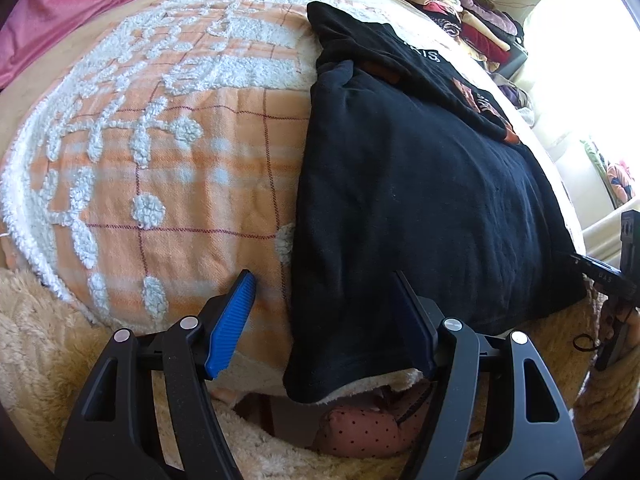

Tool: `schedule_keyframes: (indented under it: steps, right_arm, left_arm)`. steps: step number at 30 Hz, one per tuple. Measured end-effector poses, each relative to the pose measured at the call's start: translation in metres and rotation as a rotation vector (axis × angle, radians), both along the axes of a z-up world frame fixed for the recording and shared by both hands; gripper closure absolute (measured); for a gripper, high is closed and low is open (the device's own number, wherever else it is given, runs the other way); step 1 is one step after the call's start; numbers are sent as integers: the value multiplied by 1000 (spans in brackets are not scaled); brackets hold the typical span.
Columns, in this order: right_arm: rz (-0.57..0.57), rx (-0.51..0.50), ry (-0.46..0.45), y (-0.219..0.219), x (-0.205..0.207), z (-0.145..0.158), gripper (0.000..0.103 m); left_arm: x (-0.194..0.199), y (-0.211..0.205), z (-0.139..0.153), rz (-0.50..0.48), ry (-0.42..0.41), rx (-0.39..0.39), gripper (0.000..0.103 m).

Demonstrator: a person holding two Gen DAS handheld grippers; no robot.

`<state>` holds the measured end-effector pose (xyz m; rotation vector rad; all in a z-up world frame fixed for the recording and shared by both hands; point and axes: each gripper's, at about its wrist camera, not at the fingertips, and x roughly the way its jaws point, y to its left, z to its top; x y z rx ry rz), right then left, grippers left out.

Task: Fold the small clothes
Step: 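Grasp the sweatshirt hem with the right tool while the left tool grasps it too, then lift the hem with both tools and fold it toward the collar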

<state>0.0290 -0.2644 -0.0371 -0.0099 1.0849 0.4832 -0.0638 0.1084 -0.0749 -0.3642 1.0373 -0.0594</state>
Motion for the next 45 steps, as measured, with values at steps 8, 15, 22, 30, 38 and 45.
schedule_keyframes:
  steps: [8,15,22,30,38,45]
  right_arm:
    - [-62,145,-109,-20,1,38,96]
    - [-127,207,-138,-33,3,47,96]
    - [-164,269,-150,-45,3,50,96]
    - [-178,332,-203,-48,8,67,96]
    - [-237,393,-290,-52,23,85,96]
    - [-290,411,-310,-54,51,94,96]
  left_arm:
    - [-9,3,2,-5,24,-101,56]
    - [-16,4,8,-18,22,-130,101]
    - [-10,3,30,-38,-23,-176,101]
    - [10,23,66,3,-139,-198,101]
    - [40,34,101,12,-242,-189,101]
    - [78,42,131,4,-310,-165,101]
